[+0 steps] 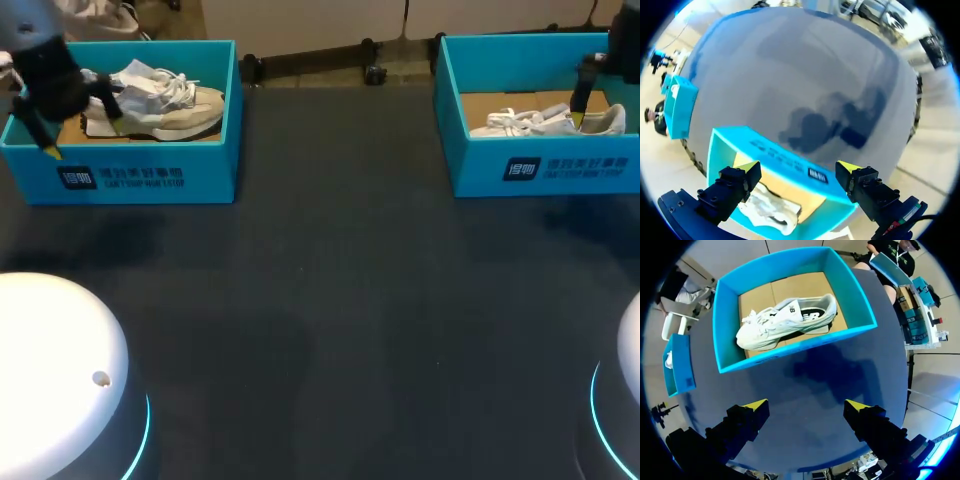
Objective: Take the shoe out of the shoebox, open the shoe tongue, remove and reinsert the insole, then place the shoe into the shoebox
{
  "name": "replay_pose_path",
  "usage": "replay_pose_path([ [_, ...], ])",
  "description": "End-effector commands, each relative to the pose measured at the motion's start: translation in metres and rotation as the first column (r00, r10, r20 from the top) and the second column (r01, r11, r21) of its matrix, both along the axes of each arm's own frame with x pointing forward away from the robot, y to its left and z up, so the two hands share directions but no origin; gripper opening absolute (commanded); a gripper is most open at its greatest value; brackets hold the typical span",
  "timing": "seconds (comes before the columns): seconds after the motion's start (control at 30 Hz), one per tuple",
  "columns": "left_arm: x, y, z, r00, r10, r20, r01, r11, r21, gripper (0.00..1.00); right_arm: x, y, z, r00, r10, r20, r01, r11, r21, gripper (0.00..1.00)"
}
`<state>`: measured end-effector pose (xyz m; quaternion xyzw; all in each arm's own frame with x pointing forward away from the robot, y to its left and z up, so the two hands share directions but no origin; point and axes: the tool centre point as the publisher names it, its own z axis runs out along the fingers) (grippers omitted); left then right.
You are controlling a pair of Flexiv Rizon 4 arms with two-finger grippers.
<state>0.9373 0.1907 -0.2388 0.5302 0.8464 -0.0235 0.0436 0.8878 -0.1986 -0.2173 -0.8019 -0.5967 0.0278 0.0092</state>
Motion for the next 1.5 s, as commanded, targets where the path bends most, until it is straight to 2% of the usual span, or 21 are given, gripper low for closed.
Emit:
replay_pose_path([
  [0.03, 0.038, 0.032, 0.002, 0.991, -0.122, -0.054, 0.119, 0.991, -0.054, 1.00, -0.001, 0.000, 0.000, 1.000, -0.001, 0.002, 0.001, 1.000, -0.001, 1.00],
  [0.07, 0.053, 0.042, 0.000, 0.990, -0.134, -0.052, 0.133, 0.991, -0.032, 1.00, -0.001, 0.000, 0.000, 1.000, -0.001, 0.002, 0.001, 1.000, -0.001, 1.00],
  [0.17, 0.074, 0.058, 0.001, 0.984, -0.166, -0.063, 0.165, 0.986, -0.035, 1.00, -0.001, 0.000, 0.000, 1.000, -0.001, 0.002, 0.001, 1.000, -0.001, 1.00],
  [0.23, 0.091, 0.073, 0.006, 0.971, -0.235, -0.050, 0.232, 0.971, -0.061, 1.00, -0.001, 0.000, 0.000, 1.000, -0.001, 0.002, 0.001, 1.000, -0.001, 1.00],
  [0.73, 0.091, 0.073, 0.006, 0.971, -0.235, -0.050, 0.232, 0.971, -0.061, 1.00, -0.001, 0.000, 0.000, 1.000, -0.001, 0.002, 0.001, 1.000, -0.001, 1.00],
  [0.8, 0.098, 0.068, 0.006, 0.965, -0.259, -0.029, 0.259, 0.966, -0.016, 1.00, -0.001, 0.000, 0.000, 1.000, -0.001, 0.002, 0.001, 1.000, -0.001, 1.00],
  [0.97, 0.127, 0.066, 0.002, 0.938, -0.345, -0.011, 0.345, 0.936, 0.063, 1.00, -0.001, 0.000, 0.000, 1.000, -0.001, 0.002, 0.001, 1.000, -0.001, 1.00],
  [1.17, 0.170, 0.083, -0.010, 0.921, -0.386, -0.041, 0.388, 0.916, 0.104, 1.00, -0.001, 0.000, 0.000, 1.000, -0.001, 0.002, 0.001, 1.000, -0.001, 1.00],
  [1.2, 0.177, 0.087, -0.013, 0.913, -0.404, -0.054, 0.407, 0.910, 0.084, 1.00, -0.001, 0.000, 0.000, 1.000, -0.001, 0.002, 0.001, 1.000, -0.001, 1.00],
  [1.37, 0.205, 0.099, -0.024, 0.895, -0.441, -0.072, 0.446, 0.880, 0.162, 1.00, -0.001, 0.000, 0.000, 1.000, -0.001, 0.002, 0.001, 1.000, -0.001, 1.00],
  [1.5, 0.226, 0.108, -0.033, 0.882, -0.466, -0.069, 0.471, 0.865, 0.171, 1.00, -0.001, 0.000, 0.000, 1.000, -0.001, 0.002, 0.001, 1.000, -0.001, 1.00],
])
